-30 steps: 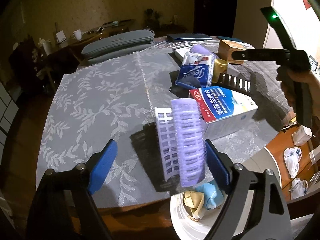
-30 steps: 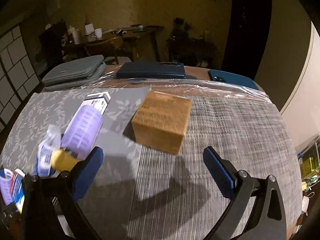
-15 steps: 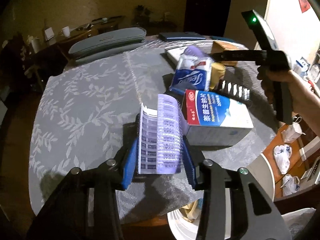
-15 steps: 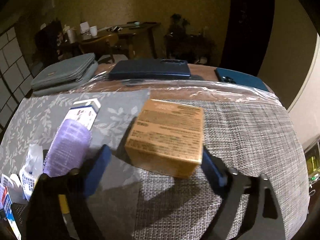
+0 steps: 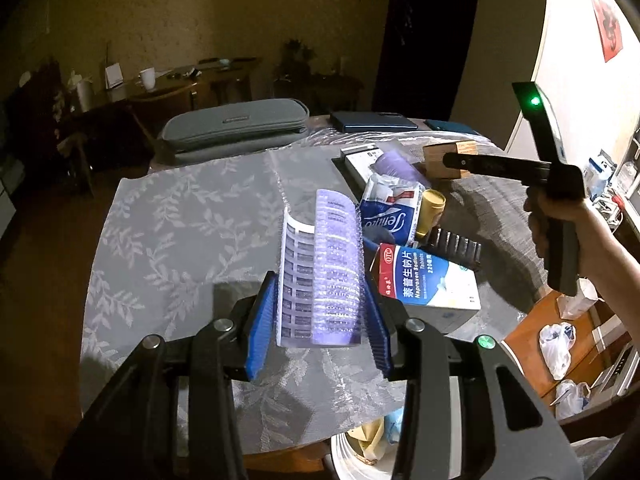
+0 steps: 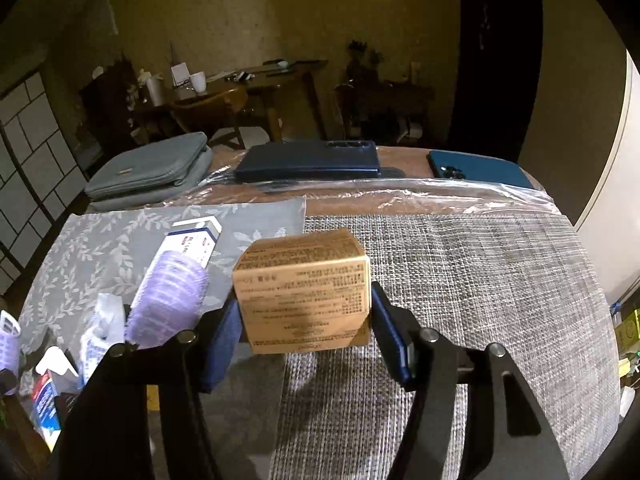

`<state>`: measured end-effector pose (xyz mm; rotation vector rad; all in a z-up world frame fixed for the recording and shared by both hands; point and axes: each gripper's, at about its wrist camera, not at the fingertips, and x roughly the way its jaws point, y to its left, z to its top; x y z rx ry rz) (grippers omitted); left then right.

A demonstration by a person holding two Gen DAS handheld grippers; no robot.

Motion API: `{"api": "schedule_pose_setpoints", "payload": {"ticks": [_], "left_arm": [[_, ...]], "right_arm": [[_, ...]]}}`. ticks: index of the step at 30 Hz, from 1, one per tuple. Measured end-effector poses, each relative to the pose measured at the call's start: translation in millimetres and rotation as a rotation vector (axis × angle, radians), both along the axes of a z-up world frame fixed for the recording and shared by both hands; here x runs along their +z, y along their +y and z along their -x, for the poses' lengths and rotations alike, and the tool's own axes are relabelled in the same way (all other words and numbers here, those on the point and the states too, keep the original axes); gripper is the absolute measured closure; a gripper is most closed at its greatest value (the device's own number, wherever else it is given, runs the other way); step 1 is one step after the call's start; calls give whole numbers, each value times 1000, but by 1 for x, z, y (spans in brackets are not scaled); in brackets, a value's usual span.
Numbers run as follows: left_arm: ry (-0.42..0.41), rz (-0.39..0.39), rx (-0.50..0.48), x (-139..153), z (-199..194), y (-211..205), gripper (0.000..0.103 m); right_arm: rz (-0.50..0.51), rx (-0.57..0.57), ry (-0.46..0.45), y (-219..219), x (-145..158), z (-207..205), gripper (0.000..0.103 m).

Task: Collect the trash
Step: 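Carry the curler and cardboard box over the white trash bin with both tools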

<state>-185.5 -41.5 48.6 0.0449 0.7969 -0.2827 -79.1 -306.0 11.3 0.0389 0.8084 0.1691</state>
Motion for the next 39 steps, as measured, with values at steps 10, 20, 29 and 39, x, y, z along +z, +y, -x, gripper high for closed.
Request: {"api": "schedule_pose_setpoints", "payload": {"ticks": [10, 20, 29, 39], "left_arm": [[-9, -8, 8, 3, 4, -8, 60], [-5, -63, 27, 16, 13, -22, 60], [13, -142, 43, 16, 28, -46, 60], [39, -164, 49, 12, 50, -64, 60]], "right_arm": [[-8, 0, -6, -9, 7, 23, 46], [-56, 46, -36, -15, 28, 67, 46], [-59, 101, -28, -20, 42, 124, 45], [-81, 149, 9, -20, 44, 178, 45]]}}
